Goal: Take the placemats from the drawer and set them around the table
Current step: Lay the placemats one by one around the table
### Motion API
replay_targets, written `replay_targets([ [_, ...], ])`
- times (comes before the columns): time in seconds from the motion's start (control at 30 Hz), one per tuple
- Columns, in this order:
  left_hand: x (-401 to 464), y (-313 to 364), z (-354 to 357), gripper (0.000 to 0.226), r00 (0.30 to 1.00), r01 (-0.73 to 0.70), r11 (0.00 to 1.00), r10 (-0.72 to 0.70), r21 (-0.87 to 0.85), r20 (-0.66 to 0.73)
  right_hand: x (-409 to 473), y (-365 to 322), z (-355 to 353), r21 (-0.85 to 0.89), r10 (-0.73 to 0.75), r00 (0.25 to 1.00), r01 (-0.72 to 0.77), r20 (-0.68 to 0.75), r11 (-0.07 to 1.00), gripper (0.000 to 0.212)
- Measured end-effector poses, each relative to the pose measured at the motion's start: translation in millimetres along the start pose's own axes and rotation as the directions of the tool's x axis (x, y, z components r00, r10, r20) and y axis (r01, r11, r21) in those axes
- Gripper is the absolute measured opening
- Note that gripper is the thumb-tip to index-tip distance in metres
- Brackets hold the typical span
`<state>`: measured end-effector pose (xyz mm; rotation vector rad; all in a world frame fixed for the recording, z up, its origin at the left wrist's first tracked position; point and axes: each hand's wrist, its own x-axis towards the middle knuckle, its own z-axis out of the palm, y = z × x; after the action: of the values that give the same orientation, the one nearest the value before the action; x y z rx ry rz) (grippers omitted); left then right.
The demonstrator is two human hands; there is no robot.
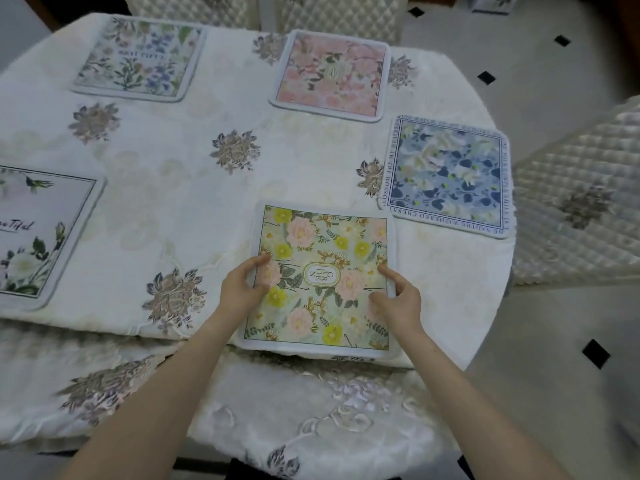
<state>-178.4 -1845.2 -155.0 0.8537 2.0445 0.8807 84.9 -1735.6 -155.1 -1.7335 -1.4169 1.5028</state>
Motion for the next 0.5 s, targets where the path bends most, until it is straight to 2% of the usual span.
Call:
replay_targets([
  [0.07, 1.4, -6.6, 4.8, 0.055, 0.997, -0.070, 0.981, 0.076, 0.180, -0.027, 0.1, 3.4, 2.6, -0.138, -0.056, 0.998, 0.056, 0.003, 0.989, 0.057],
  [0.13, 1.0, -14.9, 7.1, 0.053, 0.993, -0.044, 0.876, 0.090, 0.480, -0.073, 0.5, 9.4, 6.0, -0.326, -0.120, 0.993, 0.114, 0.001, 0.939, 0.055],
  [0.2, -1.0, -22.2, 4.8, 0.052, 0.988, -0.015, 0.752, 0.111, 0.659, -0.104, 1.5, 13.5, 7.0, -0.596, -0.225, 0.974, 0.182, 0.003, 0.782, 0.050],
  [0.27, -0.2, -26.0, -0.1, 0.055, 0.978, -0.103, 0.661, 0.202, 0.744, -0.045, 1.4, 14.8, 3.7, -0.776, -0.318, 0.947, 0.238, 0.050, 0.585, 0.046],
  [0.37, 10.1, -15.3, 4.7, 0.064, 0.945, -0.252, 0.538, 0.316, 0.804, 0.085, 2.9, 8.0, 6.9, -0.806, -0.391, 0.910, 0.334, 0.140, 0.489, 0.055],
  [0.43, 22.6, 4.1, 21.4, 0.064, 0.914, -0.333, 0.530, 0.386, 0.780, 0.127, 10.7, -3.8, 25.5, -0.774, -0.440, 0.875, 0.417, 0.200, 0.477, 0.061],
  [0.5, 40.4, 24.9, 42.6, 0.062, 0.891, -0.398, 0.559, 0.424, 0.728, 0.161, 27.1, -21.9, 55.9, -0.716, -0.475, 0.850, 0.476, 0.226, 0.511, 0.061],
])
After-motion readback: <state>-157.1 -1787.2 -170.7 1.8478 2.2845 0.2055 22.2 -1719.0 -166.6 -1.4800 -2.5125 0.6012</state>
